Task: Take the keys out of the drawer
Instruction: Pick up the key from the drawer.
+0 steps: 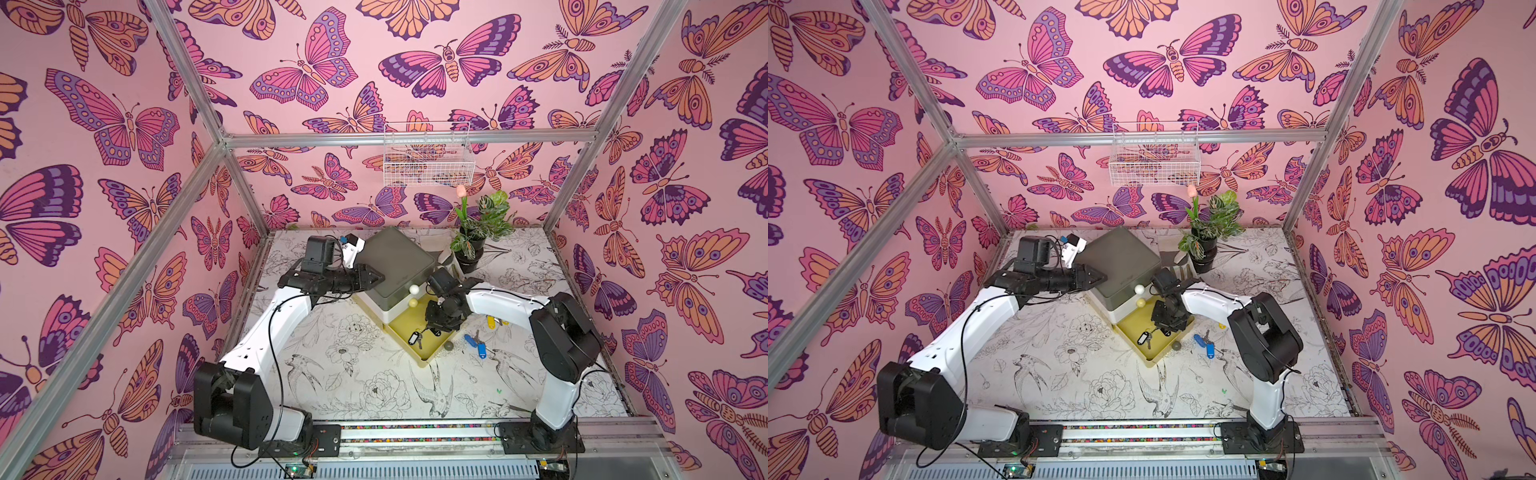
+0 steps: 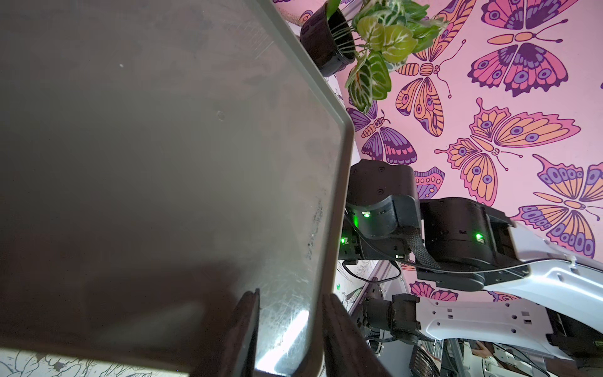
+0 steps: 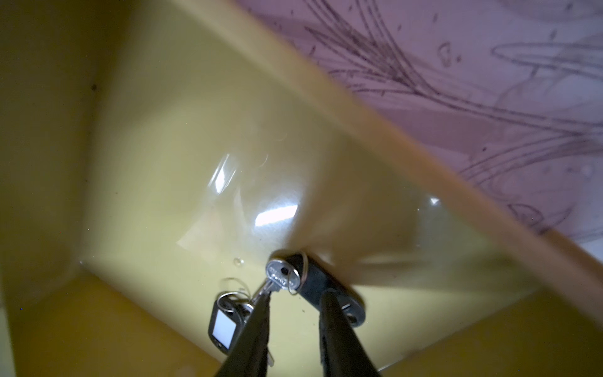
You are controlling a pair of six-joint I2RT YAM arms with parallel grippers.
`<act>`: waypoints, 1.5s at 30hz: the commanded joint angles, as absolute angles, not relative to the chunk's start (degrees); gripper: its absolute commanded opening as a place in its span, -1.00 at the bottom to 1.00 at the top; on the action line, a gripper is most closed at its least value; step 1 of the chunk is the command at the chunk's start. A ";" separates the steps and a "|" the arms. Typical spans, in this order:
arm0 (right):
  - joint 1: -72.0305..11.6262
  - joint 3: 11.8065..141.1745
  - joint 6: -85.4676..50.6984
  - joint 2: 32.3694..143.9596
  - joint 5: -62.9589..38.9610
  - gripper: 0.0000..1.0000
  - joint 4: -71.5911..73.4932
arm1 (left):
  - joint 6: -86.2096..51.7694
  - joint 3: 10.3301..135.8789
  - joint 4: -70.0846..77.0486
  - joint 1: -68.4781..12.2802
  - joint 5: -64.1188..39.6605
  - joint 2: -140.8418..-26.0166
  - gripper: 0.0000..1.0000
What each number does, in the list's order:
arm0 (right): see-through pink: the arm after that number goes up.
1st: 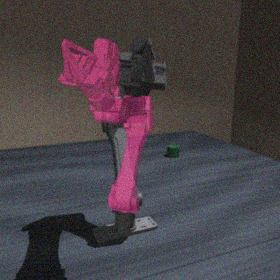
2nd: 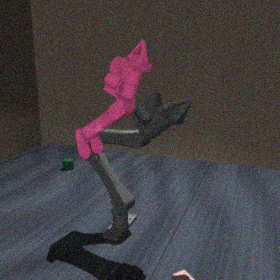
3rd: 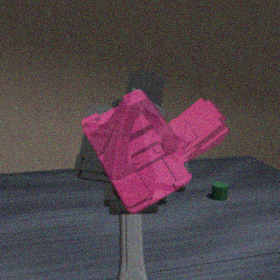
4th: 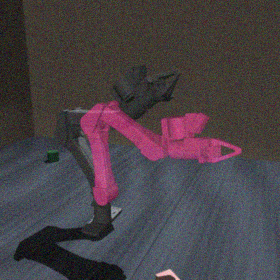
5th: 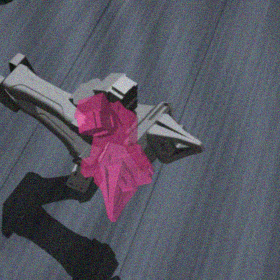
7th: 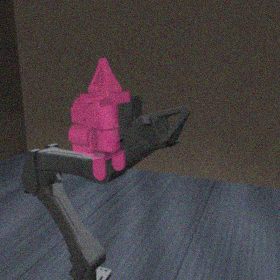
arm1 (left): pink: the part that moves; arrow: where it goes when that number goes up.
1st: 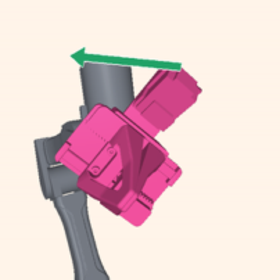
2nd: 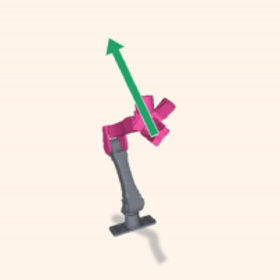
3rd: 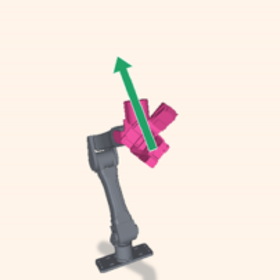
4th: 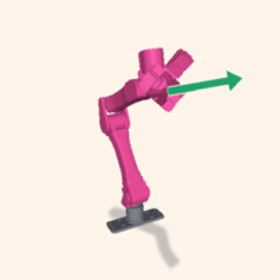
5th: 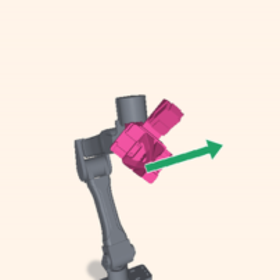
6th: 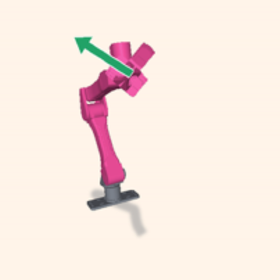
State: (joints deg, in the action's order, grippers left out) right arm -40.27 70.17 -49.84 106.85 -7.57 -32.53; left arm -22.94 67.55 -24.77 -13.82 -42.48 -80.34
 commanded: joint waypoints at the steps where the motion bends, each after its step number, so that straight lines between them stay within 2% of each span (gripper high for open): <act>1: -40.73 72.13 -49.32 108.09 -5.94 -0.43 -33.67 | -21.47 65.48 -26.72 -13.10 -42.27 -80.02 -0.25; 13: -40.77 73.15 -48.69 109.86 -5.65 -0.53 -34.22 | -21.10 64.95 -26.71 -12.40 -42.80 -80.15 -0.24; 30: -40.73 72.34 -48.40 107.89 -4.26 -1.00 -33.67 | -21.05 64.93 -26.73 -12.26 -42.98 -80.59 -0.25; 45: -40.74 69.87 -47.59 99.66 -3.52 -1.00 -32.61 | -22.32 66.43 -26.69 -12.24 -42.71 -79.90 -0.24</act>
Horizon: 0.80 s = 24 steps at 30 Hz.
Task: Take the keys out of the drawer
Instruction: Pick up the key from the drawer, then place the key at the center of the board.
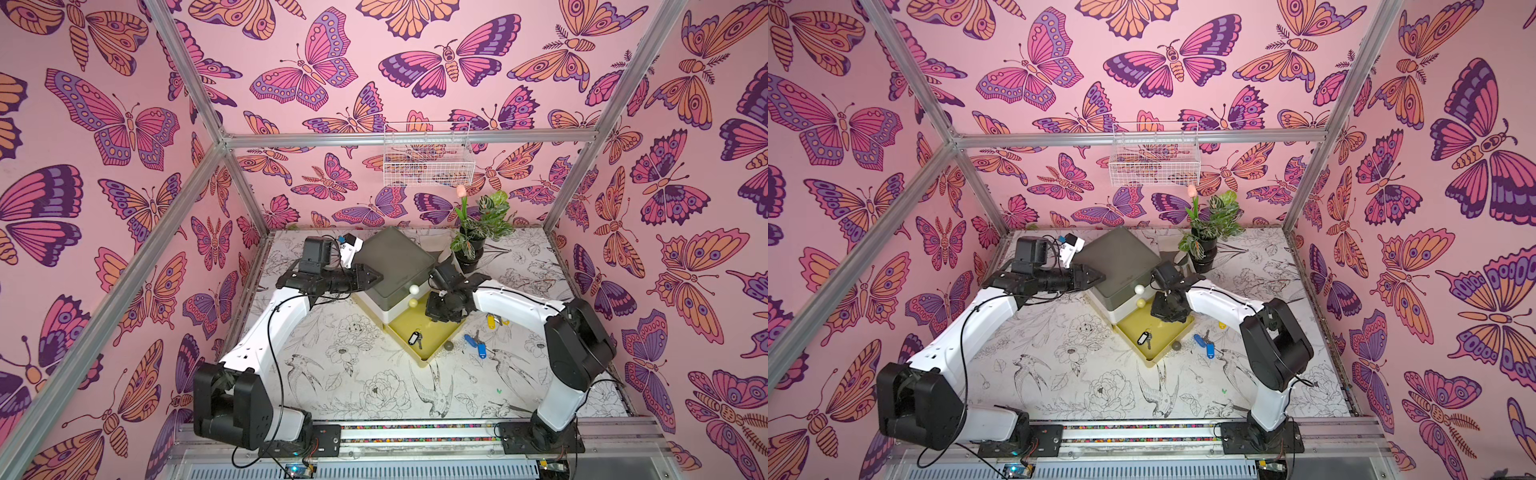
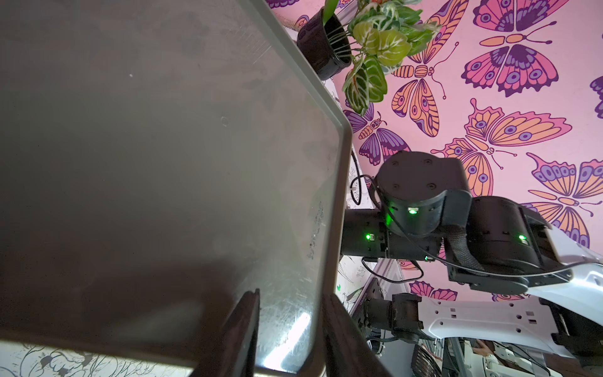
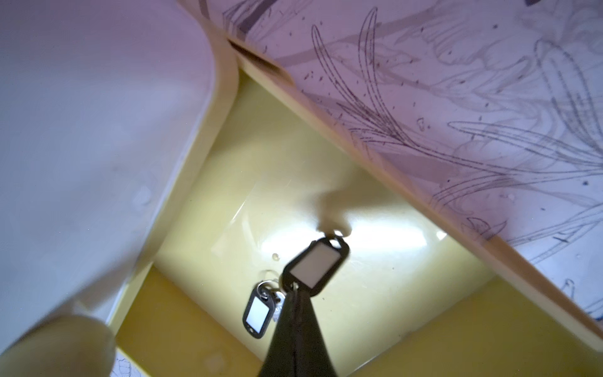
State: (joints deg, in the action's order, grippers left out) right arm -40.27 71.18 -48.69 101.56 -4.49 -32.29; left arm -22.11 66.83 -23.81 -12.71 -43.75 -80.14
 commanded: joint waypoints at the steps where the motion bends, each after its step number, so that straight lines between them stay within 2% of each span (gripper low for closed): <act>1: -40.78 69.42 -47.55 99.00 -3.58 -1.00 -32.37 | -22.49 66.55 -26.71 -12.22 -42.68 -79.87 -0.24; 24: -40.73 64.59 -42.80 78.29 -1.85 -1.00 -40.64 | -26.01 67.80 -25.42 -12.29 -43.68 -76.21 -0.24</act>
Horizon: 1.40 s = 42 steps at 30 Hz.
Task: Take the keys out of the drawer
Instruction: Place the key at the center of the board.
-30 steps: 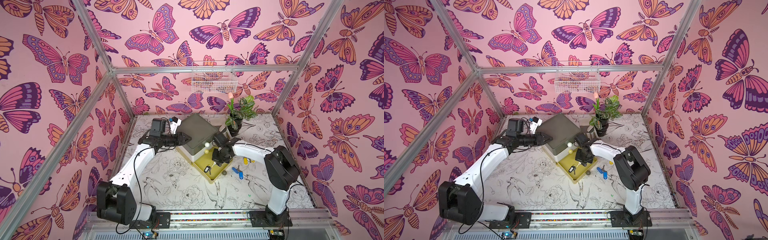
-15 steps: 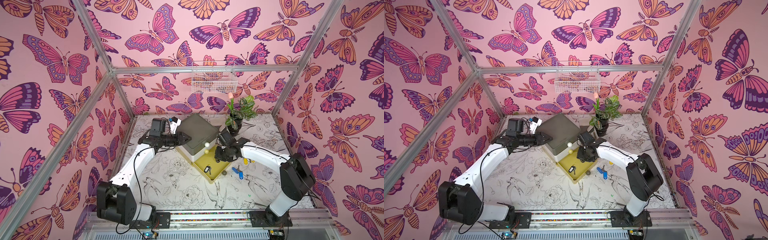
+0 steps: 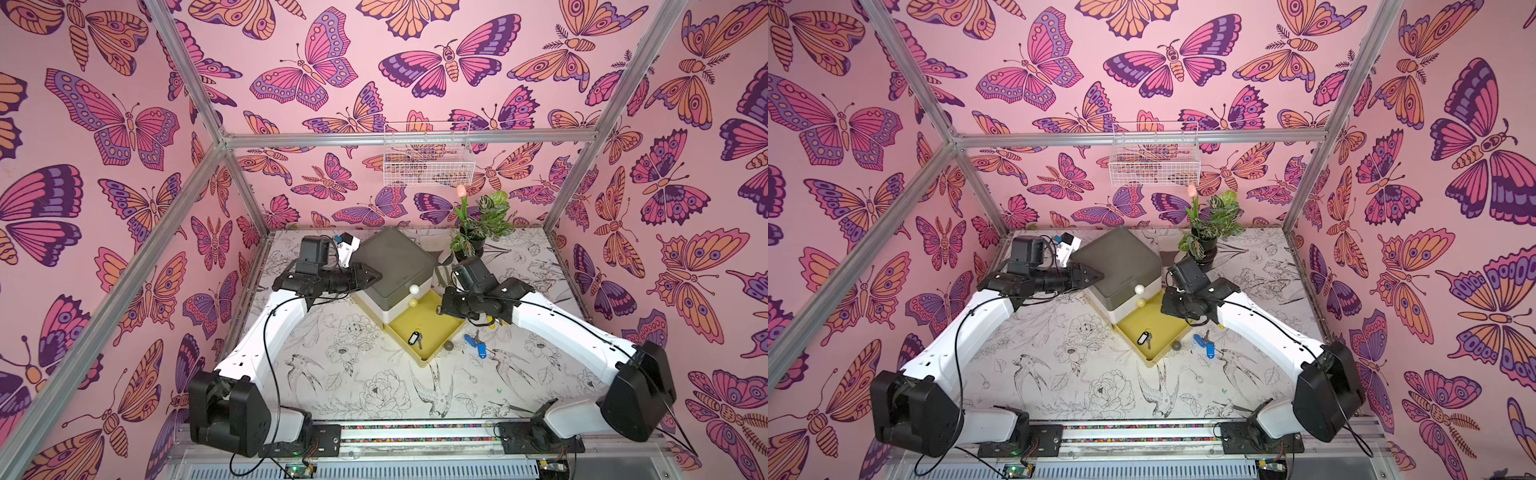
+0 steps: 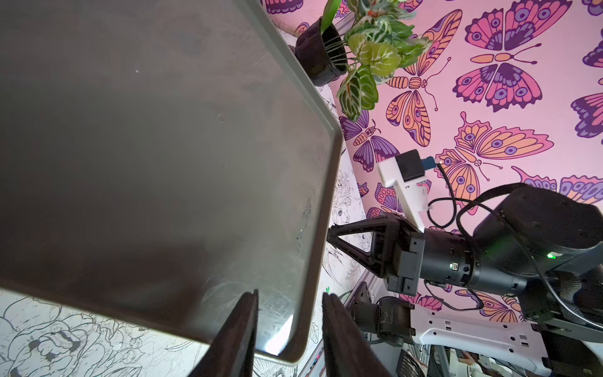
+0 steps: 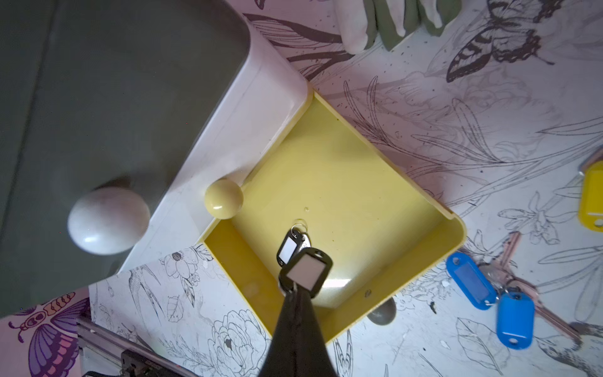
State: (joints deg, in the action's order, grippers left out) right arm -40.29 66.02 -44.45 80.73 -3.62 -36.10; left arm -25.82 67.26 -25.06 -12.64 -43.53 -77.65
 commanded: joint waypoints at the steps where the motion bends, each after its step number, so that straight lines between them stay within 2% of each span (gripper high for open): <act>1: -40.71 64.22 -42.72 77.36 -1.64 -1.00 -41.26 | -26.08 67.88 -25.44 -12.30 -43.78 -76.12 -0.24; 13: -40.74 56.16 -44.26 65.20 -1.54 -1.00 -48.41 | -25.98 68.06 -24.95 -13.65 -43.99 -75.76 -0.23; 20: -40.70 48.94 -47.24 59.94 -3.78 -1.00 -47.19 | -25.82 67.84 -23.93 -15.20 -43.65 -75.73 -0.23; 30: -41.04 40.50 -51.85 58.97 -10.75 -1.00 -38.53 | -25.58 66.71 -23.08 -17.90 -42.81 -75.73 -0.21; 42: -42.07 35.16 -55.83 61.11 -14.23 -1.00 -30.13 | -25.53 65.99 -22.93 -18.63 -42.28 -75.49 -0.20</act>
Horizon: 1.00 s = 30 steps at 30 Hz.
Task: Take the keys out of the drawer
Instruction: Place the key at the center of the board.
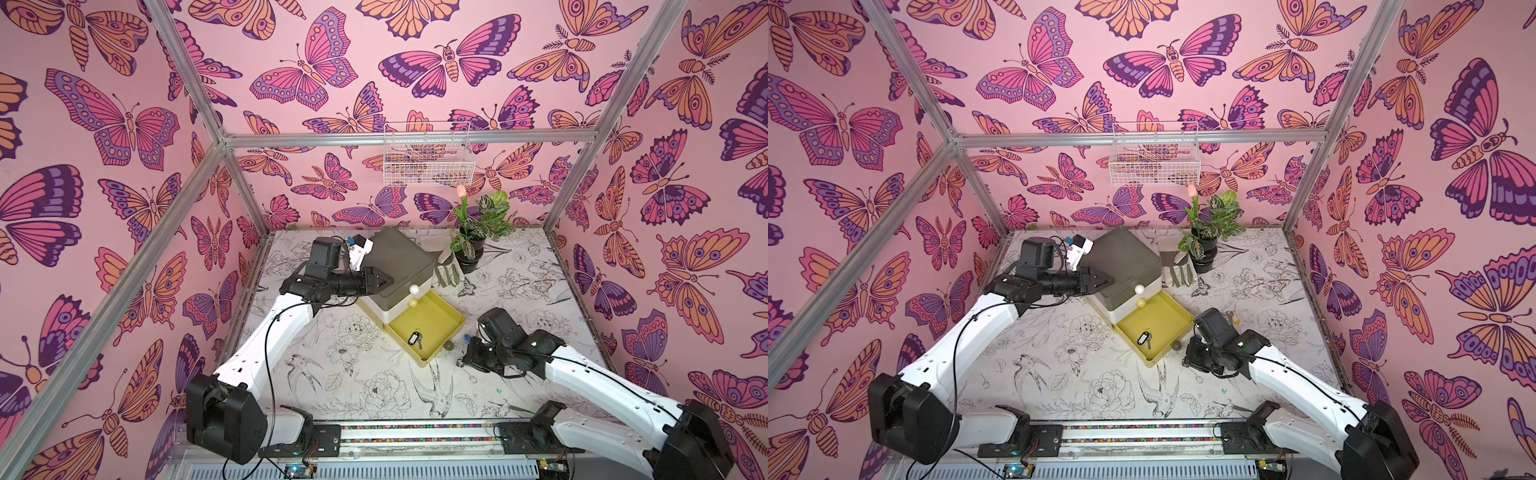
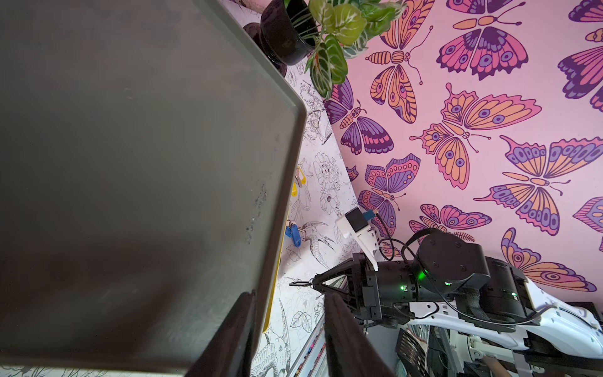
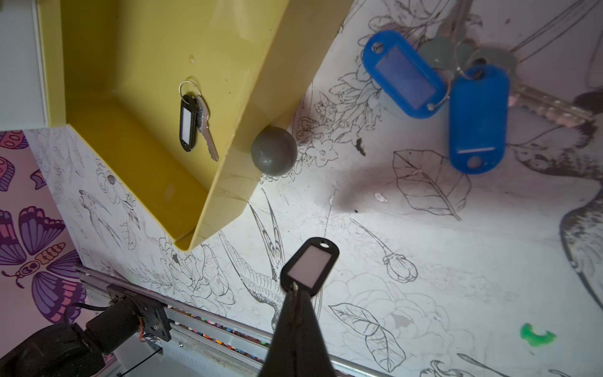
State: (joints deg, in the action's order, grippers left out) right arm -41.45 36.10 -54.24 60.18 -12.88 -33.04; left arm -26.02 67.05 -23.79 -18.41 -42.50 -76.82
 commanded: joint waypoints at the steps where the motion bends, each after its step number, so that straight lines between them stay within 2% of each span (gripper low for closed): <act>1: -42.09 34.98 -55.90 61.30 -14.36 -1.00 -29.77 | -25.58 65.98 -22.92 -18.63 -42.22 -75.45 -0.20; 10: -42.01 34.10 -55.47 65.58 -14.97 -1.00 -26.50 | -25.40 65.81 -22.87 -18.64 -42.01 -75.86 -0.20; 16: -41.58 35.23 -54.71 66.79 -11.64 -1.00 -28.44 | -25.31 65.97 -22.93 -18.64 -42.01 -76.19 -0.20; 30: -36.12 36.10 -51.43 69.81 -11.40 -1.00 -29.01 | -25.06 66.00 -22.96 -18.65 -42.10 -76.54 -0.20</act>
